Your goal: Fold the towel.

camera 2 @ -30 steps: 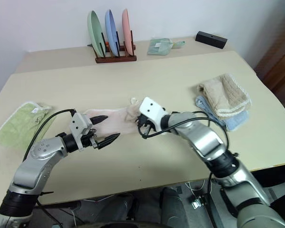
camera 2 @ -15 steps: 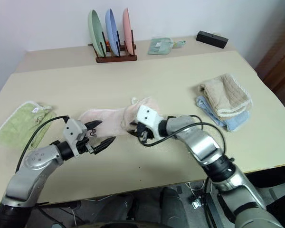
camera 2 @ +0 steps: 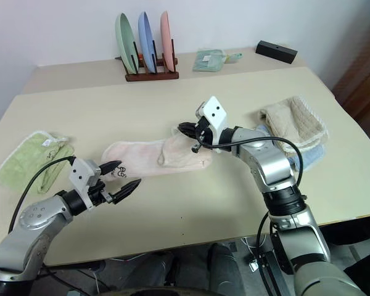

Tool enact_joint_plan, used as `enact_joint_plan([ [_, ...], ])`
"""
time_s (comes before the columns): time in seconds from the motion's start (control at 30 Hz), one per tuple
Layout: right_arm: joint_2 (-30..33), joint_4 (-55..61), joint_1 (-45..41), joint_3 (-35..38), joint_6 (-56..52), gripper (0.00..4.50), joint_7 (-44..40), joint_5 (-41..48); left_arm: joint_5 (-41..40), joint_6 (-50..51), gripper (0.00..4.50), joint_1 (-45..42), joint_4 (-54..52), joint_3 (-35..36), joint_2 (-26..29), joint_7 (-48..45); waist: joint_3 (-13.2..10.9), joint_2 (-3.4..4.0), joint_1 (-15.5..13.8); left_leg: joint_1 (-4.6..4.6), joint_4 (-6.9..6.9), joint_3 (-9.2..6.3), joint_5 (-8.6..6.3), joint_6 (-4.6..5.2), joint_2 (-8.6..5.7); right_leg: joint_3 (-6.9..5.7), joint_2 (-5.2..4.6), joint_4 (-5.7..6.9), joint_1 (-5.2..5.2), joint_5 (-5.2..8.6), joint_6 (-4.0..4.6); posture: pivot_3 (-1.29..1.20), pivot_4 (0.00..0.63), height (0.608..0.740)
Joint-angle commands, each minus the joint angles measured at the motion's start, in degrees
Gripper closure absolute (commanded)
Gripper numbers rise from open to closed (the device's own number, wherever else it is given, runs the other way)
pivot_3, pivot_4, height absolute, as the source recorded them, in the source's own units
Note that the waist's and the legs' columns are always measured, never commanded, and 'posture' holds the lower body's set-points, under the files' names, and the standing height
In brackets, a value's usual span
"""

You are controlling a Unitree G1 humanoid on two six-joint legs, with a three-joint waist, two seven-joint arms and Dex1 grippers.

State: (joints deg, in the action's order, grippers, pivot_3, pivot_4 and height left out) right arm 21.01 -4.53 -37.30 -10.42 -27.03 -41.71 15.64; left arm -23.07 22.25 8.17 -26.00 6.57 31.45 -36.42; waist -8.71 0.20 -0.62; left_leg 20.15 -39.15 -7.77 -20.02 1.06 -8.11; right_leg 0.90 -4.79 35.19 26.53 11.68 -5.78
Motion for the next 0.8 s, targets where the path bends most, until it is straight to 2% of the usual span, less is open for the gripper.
enact_joint_plan([
  [0.03,-3.1,-7.6,-0.1,-2.8,7.4,4.43,0.9,-4.5,0.0,-0.1,0.0,0.5,-2.2,-0.3,-0.3,0.6,0.0,0.0,0.2,-0.01,0.0,0.01,0.0,0.0,0.0,0.0,0.0,0.03,0.01,0.0,0.0,0.0,0.15,0.74],
  [0.17,-4.2,-10.9,0.1,-3.2,10.6,4.43,0.1,-6.1,-0.1,0.0,0.0,0.6,-2.4,-0.3,-0.3,1.0,0.0,0.01,0.2,0.02,0.0,0.01,0.0,-0.01,0.02,0.01,0.02,0.05,0.06,0.0,0.0,0.0,0.15,0.74],
  [0.27,-4.8,-14.6,2.3,-6.1,13.1,4.43,1.3,-10.3,-0.4,0.5,0.0,2.9,-4.3,0.0,-0.9,2.2,0.0,0.01,0.2,-0.01,0.0,0.01,0.0,-0.01,0.02,0.01,0.04,0.05,0.03,0.0,0.0,0.0,0.15,0.74],
  [0.57,-3.7,-8.5,3.3,-3.5,13.4,4.43,0.1,-9.9,-1.2,1.9,0.0,9.9,-8.8,1.5,-2.3,4.8,0.0,0.01,0.1,-0.06,0.02,0.02,0.0,-0.01,0.03,0.06,0.05,0.04,-0.02,0.0,0.0,0.0,0.15,0.74],
  [0.67,-2.6,-10.1,5.2,-5.8,15.0,4.43,-0.2,-12.9,-0.9,1.4,0.0,11.7,-8.8,1.7,-2.4,4.6,0.0,0.01,-0.1,-0.09,0.03,0.02,0.0,-0.01,0.03,0.07,0.05,0.04,-0.04,0.0,0.01,0.0,0.15,0.74],
  [0.8,-5.2,-12.3,6.5,-5.0,12.4,4.43,0.2,-11.7,-1.1,1.6,0.0,10.6,-8.3,2.0,-2.5,4.8,0.0,0.01,0.0,-0.12,0.02,0.02,0.0,-0.01,0.03,0.08,0.05,0.05,-0.07,0.0,0.01,0.0,0.15,0.74],
])
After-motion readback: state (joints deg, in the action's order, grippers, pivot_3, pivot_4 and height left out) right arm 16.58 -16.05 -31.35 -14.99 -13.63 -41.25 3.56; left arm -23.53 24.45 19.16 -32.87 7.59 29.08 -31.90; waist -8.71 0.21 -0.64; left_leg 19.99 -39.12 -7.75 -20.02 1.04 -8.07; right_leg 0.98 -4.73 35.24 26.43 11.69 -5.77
